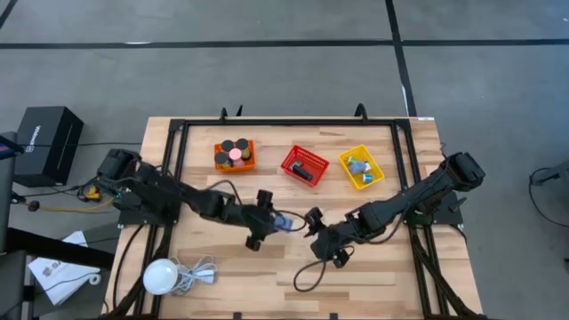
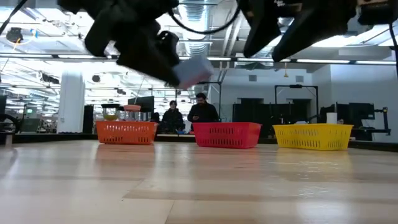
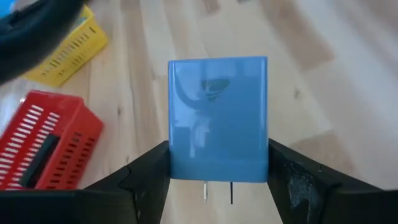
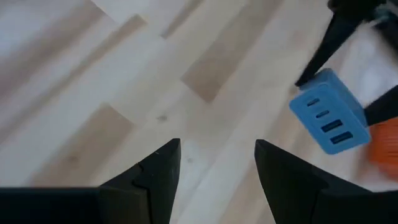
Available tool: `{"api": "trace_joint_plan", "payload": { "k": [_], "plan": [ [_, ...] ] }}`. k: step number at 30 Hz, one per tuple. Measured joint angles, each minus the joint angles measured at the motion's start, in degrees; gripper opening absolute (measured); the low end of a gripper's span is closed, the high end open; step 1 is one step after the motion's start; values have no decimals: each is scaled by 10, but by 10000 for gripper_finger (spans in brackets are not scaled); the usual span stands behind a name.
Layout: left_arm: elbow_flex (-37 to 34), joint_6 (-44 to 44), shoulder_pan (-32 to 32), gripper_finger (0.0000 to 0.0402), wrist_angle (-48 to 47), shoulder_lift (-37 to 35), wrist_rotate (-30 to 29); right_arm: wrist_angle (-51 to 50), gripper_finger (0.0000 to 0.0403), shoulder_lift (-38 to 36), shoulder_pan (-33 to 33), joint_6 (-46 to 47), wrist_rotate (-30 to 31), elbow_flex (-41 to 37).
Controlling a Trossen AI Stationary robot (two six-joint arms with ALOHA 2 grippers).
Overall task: Pick & Place Office items
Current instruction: Put the light blue charger adapter into the yellow bin
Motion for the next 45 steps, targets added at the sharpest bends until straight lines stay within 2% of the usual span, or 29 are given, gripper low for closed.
{"api": "trace_joint_plan", "payload": {
  "k": [7,9,15,21,29,34,40,45],
  "plan": [
    [-1,-67,53,222,11,-62,139,47,198,7,22,-134,169,0],
    [-3,-73,60,223,12,-74,150,75,198,6,22,-174,196,0],
    [-5,-71,74,225,8,-76,167,129,198,6,31,-220,218,1],
    [-5,-70,83,226,12,-70,205,140,198,6,46,-286,327,0],
    [-5,-70,82,225,15,-73,233,181,198,9,3,-331,307,0],
    [-5,-70,82,226,19,-73,234,190,198,9,-11,-354,240,0],
    [-5,-69,82,225,21,-73,235,213,198,9,-26,-357,208,0],
    [-5,-68,81,224,27,-73,235,229,198,9,-46,-315,88,0]
  ]
}}
